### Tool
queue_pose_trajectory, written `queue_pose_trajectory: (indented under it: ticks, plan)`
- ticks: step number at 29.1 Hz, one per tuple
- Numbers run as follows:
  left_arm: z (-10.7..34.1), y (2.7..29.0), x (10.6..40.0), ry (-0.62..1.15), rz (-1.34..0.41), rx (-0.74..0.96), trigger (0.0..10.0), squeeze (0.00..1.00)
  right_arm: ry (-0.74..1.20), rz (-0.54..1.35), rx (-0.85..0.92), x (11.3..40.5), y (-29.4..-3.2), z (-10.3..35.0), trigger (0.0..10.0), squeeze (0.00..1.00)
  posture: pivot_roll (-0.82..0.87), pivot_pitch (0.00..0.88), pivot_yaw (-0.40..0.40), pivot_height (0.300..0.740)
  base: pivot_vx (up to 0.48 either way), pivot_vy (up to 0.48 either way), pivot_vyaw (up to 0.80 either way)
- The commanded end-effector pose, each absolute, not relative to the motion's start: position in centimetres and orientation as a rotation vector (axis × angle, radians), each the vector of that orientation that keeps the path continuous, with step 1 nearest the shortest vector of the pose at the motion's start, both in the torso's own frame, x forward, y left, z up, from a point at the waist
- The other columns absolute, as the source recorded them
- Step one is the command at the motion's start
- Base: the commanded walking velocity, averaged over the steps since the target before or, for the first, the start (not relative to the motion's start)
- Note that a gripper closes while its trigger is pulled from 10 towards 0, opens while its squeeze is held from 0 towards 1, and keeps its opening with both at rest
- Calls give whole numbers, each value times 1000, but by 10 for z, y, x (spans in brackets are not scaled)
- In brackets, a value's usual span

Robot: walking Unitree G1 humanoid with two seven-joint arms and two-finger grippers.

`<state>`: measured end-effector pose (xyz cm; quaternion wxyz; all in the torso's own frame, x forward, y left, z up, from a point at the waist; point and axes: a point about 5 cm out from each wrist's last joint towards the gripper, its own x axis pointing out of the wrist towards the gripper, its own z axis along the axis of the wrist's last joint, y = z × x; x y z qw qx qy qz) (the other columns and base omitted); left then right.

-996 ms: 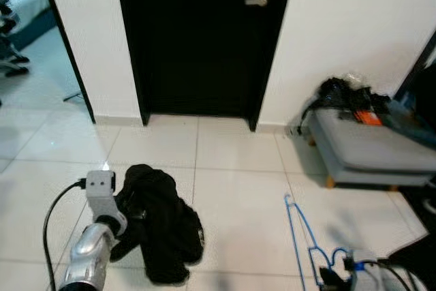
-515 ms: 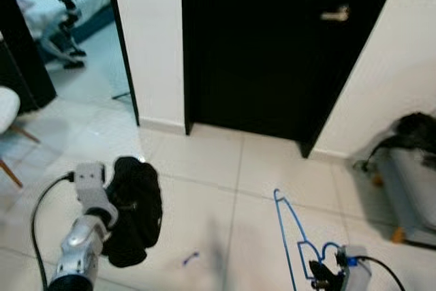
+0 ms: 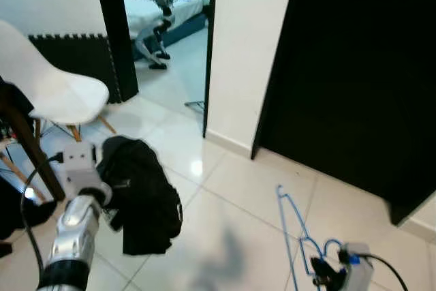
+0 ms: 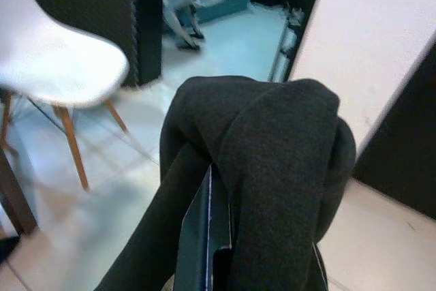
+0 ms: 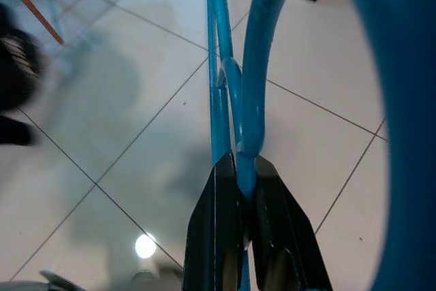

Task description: Hang hanger

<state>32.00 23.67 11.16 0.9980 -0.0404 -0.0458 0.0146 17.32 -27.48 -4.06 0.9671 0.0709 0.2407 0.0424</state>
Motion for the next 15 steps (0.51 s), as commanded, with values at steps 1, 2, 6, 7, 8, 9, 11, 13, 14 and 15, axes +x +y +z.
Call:
queue_pose_trajectory:
  ticks: [1,2,6,7,8,9,11,13,14,15]
  plan:
    - [130,232,328,-155,14,-80,10000,0,487,76,142,172,-277,-41,10000,0,-5,1,-31,740,480,0,800]
    - [130,232,328,-155,14,-80,10000,0,487,76,142,172,-277,-41,10000,0,-5,1,-31,740,480,0,800]
    - [140,229,330,-183,5,-75,10000,0,481,71,149,172,-277,-40,10000,0,-5,0,-29,740,480,0,794]
    - [143,228,331,-193,1,-73,10000,0,481,67,148,172,-277,-41,10000,0,-5,0,-28,740,480,0,0]
    - [146,227,332,-202,-2,-71,10000,0,479,63,149,172,-277,-41,10000,0,-5,0,-28,740,480,0,0]
    - [148,226,332,-208,-3,-70,10000,0,478,60,149,172,-277,-41,10000,0,-5,0,-26,740,480,0,0]
    - [150,225,332,-212,-2,-70,10000,0,478,60,150,172,-277,-40,10000,0,-5,0,-26,740,480,0,0]
    - [152,226,333,-220,2,-68,10000,0,475,64,148,172,-277,-40,10000,0,-5,0,-26,740,480,0,0]
    - [157,227,334,-236,13,-63,10000,0,472,68,149,173,-277,-40,10000,0,-5,0,-25,740,480,0,0]
    - [161,228,334,-244,17,-61,10000,0,471,69,150,173,-277,-40,10000,0,-4,0,-25,740,480,0,769]
